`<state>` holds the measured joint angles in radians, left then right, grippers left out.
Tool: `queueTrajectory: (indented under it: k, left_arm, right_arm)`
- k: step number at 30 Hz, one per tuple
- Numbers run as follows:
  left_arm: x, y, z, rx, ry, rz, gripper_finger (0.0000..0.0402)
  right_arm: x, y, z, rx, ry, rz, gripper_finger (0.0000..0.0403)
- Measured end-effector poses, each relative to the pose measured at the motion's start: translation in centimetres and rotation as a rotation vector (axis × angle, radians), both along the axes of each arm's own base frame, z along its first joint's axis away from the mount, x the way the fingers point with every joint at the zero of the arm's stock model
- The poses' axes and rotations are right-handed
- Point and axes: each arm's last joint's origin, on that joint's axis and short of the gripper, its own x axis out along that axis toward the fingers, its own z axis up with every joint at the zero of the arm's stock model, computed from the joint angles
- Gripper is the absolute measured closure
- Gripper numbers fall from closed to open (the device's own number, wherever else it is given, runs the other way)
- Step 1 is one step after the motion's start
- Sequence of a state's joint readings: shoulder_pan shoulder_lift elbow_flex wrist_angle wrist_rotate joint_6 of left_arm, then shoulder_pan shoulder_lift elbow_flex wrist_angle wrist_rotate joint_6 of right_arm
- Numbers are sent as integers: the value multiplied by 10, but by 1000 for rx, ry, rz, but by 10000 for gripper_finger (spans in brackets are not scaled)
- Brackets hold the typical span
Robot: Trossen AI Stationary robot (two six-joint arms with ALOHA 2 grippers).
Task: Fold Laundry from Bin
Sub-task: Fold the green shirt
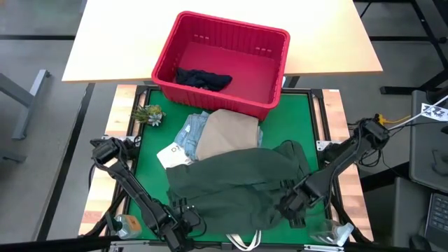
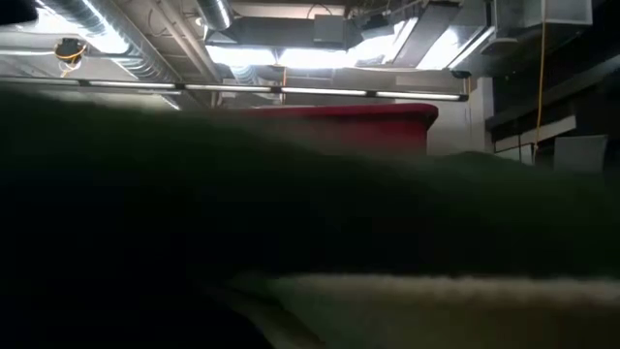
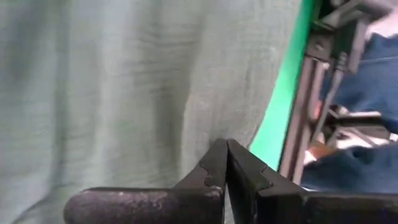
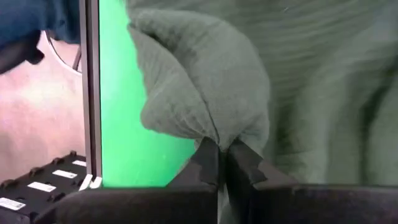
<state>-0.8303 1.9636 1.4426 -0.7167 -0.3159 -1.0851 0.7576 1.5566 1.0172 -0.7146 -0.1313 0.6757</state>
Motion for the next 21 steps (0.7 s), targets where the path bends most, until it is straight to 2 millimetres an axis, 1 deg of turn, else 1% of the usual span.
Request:
queueTrajectory:
  k: [4, 10, 16, 21]
  left_arm:
    - [-2, 4, 18, 73, 32, 82, 401]
    - [-8, 16, 37, 195, 124, 135, 401]
    - [-11, 34, 41, 289, 212, 238, 401]
    - [-7, 42, 41, 306, 233, 271, 401]
  right_arm:
    - [0, -19, 16, -15, -30, -33, 398]
    - [-4, -52, 33, -120, -40, -130, 396]
    - [3, -85, 40, -237, -73, -174, 395]
    - [15, -116, 39, -346, -85, -179, 393]
